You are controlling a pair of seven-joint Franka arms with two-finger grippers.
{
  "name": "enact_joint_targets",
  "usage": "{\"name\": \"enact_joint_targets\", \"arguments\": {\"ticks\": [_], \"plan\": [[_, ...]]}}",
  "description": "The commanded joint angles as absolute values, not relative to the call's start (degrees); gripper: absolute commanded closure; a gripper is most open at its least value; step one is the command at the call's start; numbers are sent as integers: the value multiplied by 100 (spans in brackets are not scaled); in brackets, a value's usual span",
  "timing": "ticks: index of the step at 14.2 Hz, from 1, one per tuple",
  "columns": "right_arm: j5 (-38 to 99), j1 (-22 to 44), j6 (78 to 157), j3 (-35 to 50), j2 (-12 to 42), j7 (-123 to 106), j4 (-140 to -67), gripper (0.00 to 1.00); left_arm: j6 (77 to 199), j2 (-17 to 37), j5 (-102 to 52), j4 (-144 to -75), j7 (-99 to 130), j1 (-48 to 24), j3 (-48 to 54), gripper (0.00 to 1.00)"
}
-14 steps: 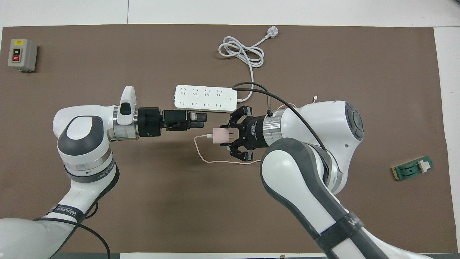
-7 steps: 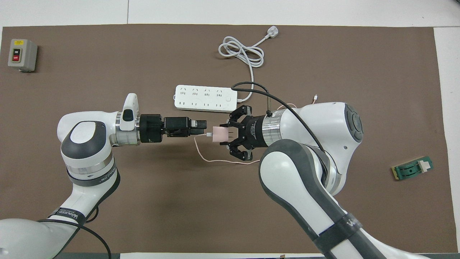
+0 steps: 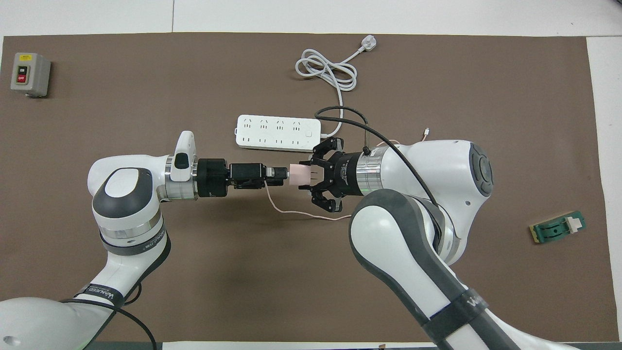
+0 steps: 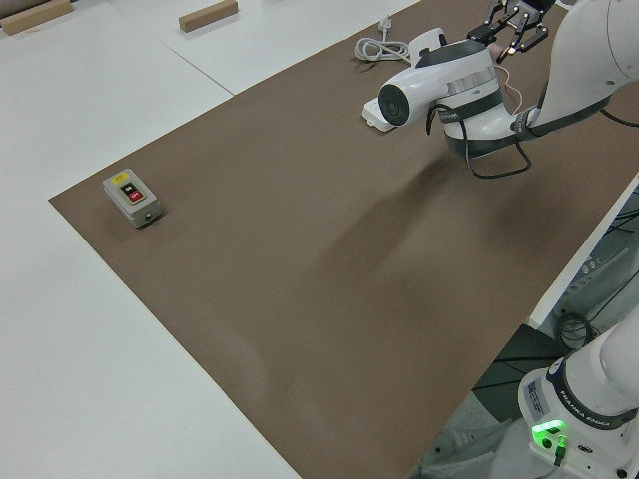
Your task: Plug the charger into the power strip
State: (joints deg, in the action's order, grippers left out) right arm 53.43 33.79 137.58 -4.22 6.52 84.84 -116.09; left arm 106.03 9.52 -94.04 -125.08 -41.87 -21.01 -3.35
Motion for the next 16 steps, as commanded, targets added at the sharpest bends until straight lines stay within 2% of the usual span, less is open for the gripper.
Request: {"name": "enact_joint_targets", "arguments": {"ticks": [1, 5, 10, 11, 16], "plan": [[5572, 3480, 13992, -422, 545, 8288, -11760, 100, 10827, 809, -9659, -12683, -4359, -2311, -396, 2], [5634, 3586, 14221, -422, 554, 8191, -11804, 100, 10960, 817, -9677, -12674, -4394, -2408, -396, 2], [5730, 3586, 14229, -422, 554, 8121, -11856, 100, 10960, 817, -9677, -12665, -4491, -2417, -396, 7], [5748, 3586, 14229, -422, 545, 8095, -11865, 100, 10960, 826, -9677, -12665, -4491, -2408, -404, 10], [5792, 3586, 14238, -422, 536, 8016, -11918, 100, 10934, 817, -9677, -12656, -4500, -2382, -404, 42]]}}
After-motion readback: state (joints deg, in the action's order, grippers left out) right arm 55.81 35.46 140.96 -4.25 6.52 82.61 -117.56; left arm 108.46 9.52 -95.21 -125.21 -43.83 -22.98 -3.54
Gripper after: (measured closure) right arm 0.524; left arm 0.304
